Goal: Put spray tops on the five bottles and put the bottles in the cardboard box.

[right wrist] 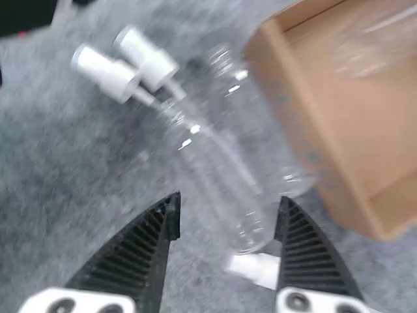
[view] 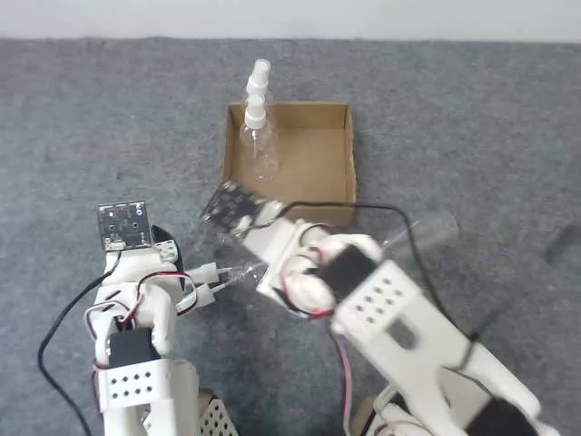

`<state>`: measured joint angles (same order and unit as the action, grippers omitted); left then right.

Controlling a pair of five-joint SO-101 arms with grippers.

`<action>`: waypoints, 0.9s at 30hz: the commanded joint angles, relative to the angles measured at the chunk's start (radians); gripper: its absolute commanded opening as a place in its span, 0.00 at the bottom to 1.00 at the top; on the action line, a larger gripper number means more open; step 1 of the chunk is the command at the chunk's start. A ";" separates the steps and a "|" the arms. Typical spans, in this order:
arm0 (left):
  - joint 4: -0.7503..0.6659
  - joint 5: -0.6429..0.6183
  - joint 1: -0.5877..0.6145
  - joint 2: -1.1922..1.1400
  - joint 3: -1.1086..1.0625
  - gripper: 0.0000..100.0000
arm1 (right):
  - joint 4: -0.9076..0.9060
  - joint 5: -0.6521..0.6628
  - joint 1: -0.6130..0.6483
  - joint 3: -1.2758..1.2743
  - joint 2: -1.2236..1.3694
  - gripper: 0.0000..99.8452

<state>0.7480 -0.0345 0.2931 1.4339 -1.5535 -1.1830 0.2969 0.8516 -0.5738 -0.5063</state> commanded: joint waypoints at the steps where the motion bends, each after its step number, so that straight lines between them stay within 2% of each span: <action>1: -0.029 0.009 0.003 0.015 0.008 0.03 | 0.021 0.084 0.027 0.017 0.117 0.28; 4: -0.029 0.009 0.003 0.015 0.008 0.03 | 0.047 0.120 0.024 0.017 0.166 0.32; 16: -0.028 0.009 0.003 0.015 0.008 0.03 | 0.145 0.232 0.016 0.015 0.364 0.32; 21: -0.028 0.009 0.003 0.015 0.008 0.03 | 0.153 0.273 -0.041 0.017 0.414 0.32; 23: -0.028 0.009 0.003 0.015 0.008 0.03 | 0.151 0.296 -0.065 0.017 0.417 0.28; 27: -0.028 0.009 0.003 0.015 0.008 0.03 | 0.147 0.334 -0.084 0.017 0.407 0.13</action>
<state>0.7480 -0.0345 0.2931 1.4339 -1.5535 -1.0403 0.5884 0.8071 -0.5692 -0.0905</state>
